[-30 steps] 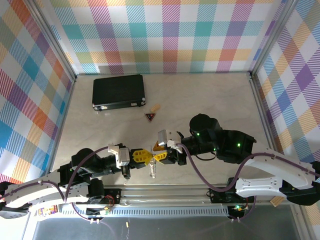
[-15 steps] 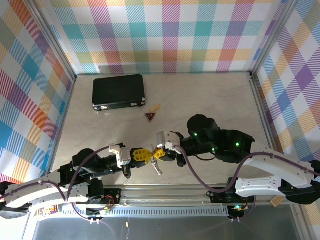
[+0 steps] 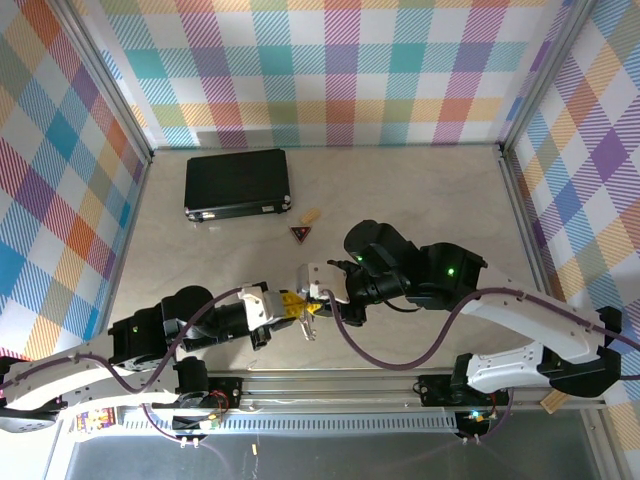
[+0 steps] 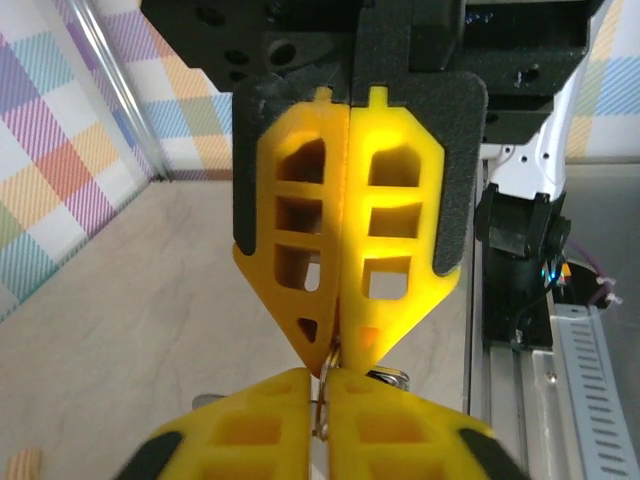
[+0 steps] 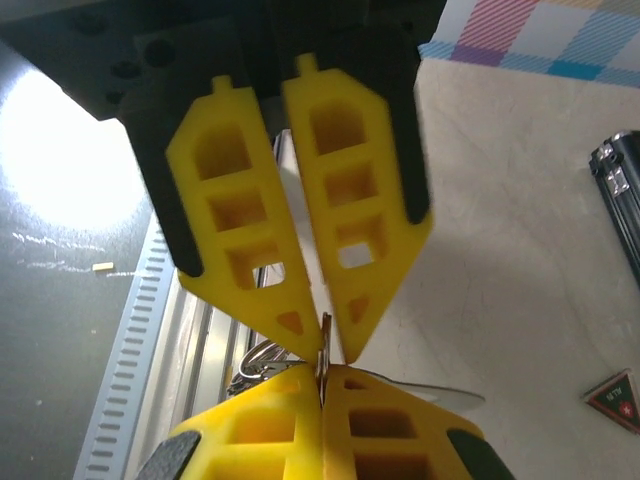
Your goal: Put the keys on the keyring
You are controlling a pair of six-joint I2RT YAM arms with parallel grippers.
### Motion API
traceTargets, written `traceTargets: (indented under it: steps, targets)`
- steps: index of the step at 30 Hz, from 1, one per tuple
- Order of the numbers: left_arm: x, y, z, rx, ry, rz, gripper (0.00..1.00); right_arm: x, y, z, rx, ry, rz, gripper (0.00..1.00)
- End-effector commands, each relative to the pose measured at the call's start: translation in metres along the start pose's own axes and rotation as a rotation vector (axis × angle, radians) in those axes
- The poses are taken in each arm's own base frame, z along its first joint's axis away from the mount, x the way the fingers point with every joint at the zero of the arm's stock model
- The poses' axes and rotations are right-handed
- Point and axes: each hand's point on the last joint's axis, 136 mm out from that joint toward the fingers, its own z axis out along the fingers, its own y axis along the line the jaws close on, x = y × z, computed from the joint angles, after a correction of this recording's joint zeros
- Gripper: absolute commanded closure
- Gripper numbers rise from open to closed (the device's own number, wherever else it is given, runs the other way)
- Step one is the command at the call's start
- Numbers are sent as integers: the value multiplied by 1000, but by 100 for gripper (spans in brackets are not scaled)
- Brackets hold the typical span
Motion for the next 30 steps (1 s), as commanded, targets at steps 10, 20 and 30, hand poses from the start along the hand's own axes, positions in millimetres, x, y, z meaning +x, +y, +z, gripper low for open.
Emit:
traceTargets:
  steps: [10, 20, 30]
  targets:
    - [-40, 10, -20, -45, -223, -41, 100, -15, 14, -15, -39, -91, -20, 91]
    - [-57, 1, -35, 19, -346, -74, 100, -32, 14, -27, -8, -227, 10, 70]
    - [-61, -5, -36, 57, -391, -94, 100, -46, 16, -45, 4, -330, 47, 54]
